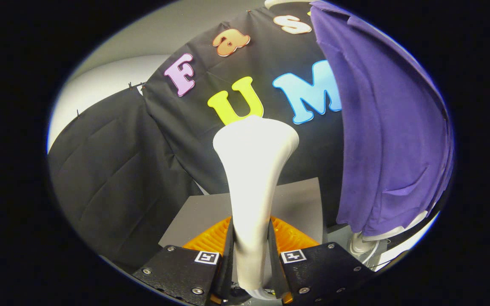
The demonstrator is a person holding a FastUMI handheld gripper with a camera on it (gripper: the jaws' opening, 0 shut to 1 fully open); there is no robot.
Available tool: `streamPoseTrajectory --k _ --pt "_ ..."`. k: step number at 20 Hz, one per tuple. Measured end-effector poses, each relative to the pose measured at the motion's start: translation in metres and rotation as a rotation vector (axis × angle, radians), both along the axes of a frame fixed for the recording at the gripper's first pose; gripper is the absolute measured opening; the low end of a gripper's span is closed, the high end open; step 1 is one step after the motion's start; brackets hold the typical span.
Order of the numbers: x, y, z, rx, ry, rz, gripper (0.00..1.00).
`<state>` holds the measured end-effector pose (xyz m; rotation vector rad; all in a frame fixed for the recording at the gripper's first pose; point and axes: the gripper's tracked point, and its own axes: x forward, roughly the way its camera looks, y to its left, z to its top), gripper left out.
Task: Iron the clothes twice with a garment steamer, once on the left side and once on the right side.
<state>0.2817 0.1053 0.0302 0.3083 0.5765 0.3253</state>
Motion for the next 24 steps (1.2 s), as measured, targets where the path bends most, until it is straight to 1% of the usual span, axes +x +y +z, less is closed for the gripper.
streamPoseTrajectory --k 3,7,13,16,18,21,24 --pt "-0.043 -0.016 -0.004 -0.005 -0.021 -0.023 0.38" --pt "-0.100 -0.040 -0.016 -0.032 -0.051 -0.079 0.38" --pt "-0.185 -0.058 -0.022 -0.059 -0.107 -0.117 0.38" --pt "-0.204 -0.068 -0.016 -0.044 -0.100 -0.125 0.38" --pt "-0.212 -0.082 0.000 -0.050 -0.131 -0.149 0.38" --pt "-0.208 -0.095 0.036 -0.058 -0.204 -0.172 0.38" --pt "-0.192 -0.109 0.076 -0.066 -0.270 -0.188 0.38"
